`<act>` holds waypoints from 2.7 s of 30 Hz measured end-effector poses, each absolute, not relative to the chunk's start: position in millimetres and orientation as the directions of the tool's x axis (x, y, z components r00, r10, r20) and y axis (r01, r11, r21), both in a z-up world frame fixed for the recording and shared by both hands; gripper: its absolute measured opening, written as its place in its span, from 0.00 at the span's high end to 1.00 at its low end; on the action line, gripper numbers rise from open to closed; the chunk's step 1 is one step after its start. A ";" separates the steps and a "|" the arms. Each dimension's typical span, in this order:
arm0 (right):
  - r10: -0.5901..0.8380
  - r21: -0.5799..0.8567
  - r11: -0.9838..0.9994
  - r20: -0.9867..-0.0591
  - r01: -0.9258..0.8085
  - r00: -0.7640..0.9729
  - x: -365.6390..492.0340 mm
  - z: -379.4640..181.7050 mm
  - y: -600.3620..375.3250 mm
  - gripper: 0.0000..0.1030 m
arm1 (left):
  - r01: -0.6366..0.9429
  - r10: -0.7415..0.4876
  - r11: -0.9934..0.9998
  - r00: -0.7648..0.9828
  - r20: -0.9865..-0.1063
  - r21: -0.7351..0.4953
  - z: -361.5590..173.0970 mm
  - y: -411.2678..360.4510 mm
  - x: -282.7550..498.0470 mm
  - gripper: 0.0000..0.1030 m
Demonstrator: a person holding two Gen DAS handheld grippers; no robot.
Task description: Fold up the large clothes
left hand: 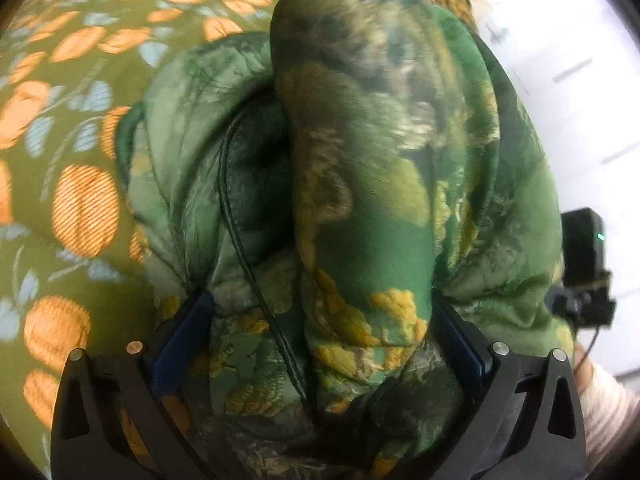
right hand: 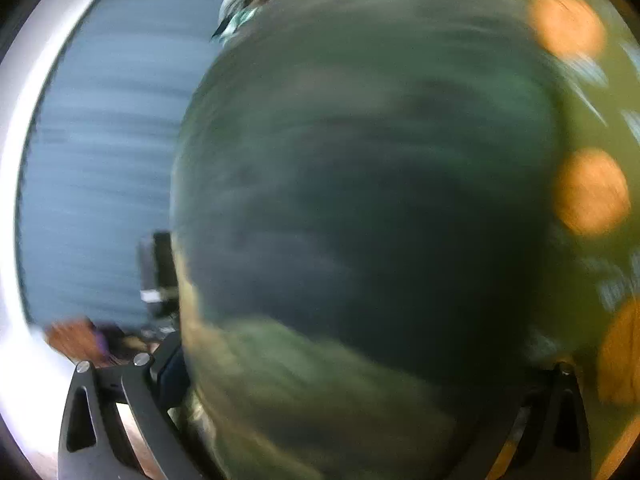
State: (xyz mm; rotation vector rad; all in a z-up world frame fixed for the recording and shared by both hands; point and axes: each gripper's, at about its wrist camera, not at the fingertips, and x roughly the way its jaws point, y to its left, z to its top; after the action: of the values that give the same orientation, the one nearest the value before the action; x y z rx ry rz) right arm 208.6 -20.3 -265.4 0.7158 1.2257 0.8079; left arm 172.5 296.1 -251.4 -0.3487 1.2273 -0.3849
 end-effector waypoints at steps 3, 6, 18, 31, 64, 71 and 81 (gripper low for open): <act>0.807 0.757 0.589 -0.566 -0.284 0.165 196.6 -238.7 -15.5 0.09 | 0.116 -0.432 0.901 0.350 -0.832 -0.419 -229.0 284.0 146.5 0.14; 0.783 0.681 0.615 -0.586 -0.398 0.207 173.2 -218.3 -11.6 0.11 | 0.152 -0.429 0.903 0.396 -0.812 -0.403 -202.8 274.7 125.0 0.27; 0.853 0.802 0.523 -0.495 -0.289 0.169 158.3 -249.7 -53.8 0.12 | 0.112 -0.592 0.806 0.173 -0.788 -0.581 -205.4 322.6 146.1 0.00; 0.876 0.839 0.482 -0.472 -0.253 0.104 166.3 -261.9 -55.2 0.08 | 0.059 -0.785 0.611 0.171 -0.595 -0.789 -281.9 342.4 150.4 0.00; 0.821 0.680 0.567 -0.422 -0.465 0.384 314.0 -104.3 -213.8 0.09 | 0.354 -0.675 0.737 0.383 -0.630 -0.575 -119.7 116.5 320.8 0.25; 0.617 0.648 0.762 -0.727 0.002 0.300 344.5 -240.5 -306.3 0.00 | 0.122 -0.626 0.777 0.258 -0.736 -0.617 -235.3 88.0 345.1 0.01; 0.417 0.444 0.889 -0.678 -0.116 0.606 232.5 -166.3 -385.5 0.00 | 0.378 -0.296 0.925 0.652 -0.698 -0.038 -95.3 102.6 229.2 0.01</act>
State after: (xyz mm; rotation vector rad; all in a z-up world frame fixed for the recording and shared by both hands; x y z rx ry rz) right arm 232.5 -385.5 -166.3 0.3769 0.8705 0.3166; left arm 229.2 102.6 -95.3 0.1142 0.7713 -0.3835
